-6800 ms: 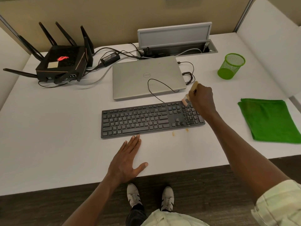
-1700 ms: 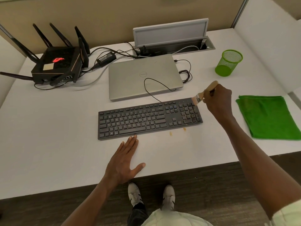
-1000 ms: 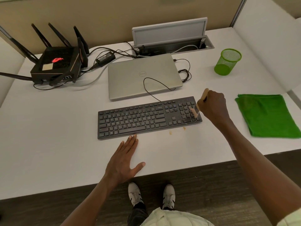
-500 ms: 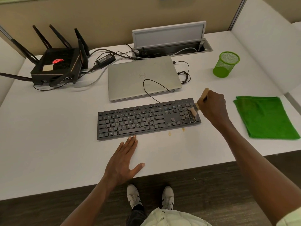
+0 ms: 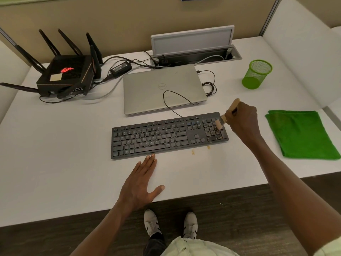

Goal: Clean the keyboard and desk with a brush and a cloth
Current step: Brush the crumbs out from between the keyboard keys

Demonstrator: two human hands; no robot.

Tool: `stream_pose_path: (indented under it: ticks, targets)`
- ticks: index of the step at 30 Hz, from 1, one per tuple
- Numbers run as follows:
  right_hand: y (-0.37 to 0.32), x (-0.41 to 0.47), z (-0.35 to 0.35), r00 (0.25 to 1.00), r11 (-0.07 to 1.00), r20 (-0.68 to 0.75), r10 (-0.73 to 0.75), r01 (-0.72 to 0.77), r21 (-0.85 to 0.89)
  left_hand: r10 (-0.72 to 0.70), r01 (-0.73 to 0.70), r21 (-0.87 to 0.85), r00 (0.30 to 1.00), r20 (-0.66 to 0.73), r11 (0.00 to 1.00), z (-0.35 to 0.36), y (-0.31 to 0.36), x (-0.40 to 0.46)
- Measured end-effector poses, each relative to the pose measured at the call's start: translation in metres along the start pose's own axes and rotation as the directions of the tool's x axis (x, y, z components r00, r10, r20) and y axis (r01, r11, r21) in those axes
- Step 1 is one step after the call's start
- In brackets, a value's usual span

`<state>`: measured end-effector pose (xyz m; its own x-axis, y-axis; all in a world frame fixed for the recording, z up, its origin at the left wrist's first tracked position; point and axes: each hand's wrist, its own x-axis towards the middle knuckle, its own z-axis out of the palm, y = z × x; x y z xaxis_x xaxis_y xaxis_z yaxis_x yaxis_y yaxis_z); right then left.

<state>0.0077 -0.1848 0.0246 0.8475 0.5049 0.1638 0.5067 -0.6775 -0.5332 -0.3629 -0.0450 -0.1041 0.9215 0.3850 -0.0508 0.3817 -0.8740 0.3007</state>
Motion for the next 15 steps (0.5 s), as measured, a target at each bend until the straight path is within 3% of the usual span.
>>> stream_pose_path:
  ticks: [6, 15]
  targets:
    - [-0.011, 0.011, 0.012, 1.000, 0.995, 0.005, -0.019, 0.018, 0.100, -0.006, 0.006, 0.001, 1.000, 0.011, 1.000, -0.001, 0.000, 0.000]
    - [-0.016, -0.004, 0.008, 0.996, 0.997, 0.073, -0.053, 0.057, -0.051, 0.000, 0.000, 0.005, 1.000, 0.007, 1.000, 0.000, -0.002, 0.000]
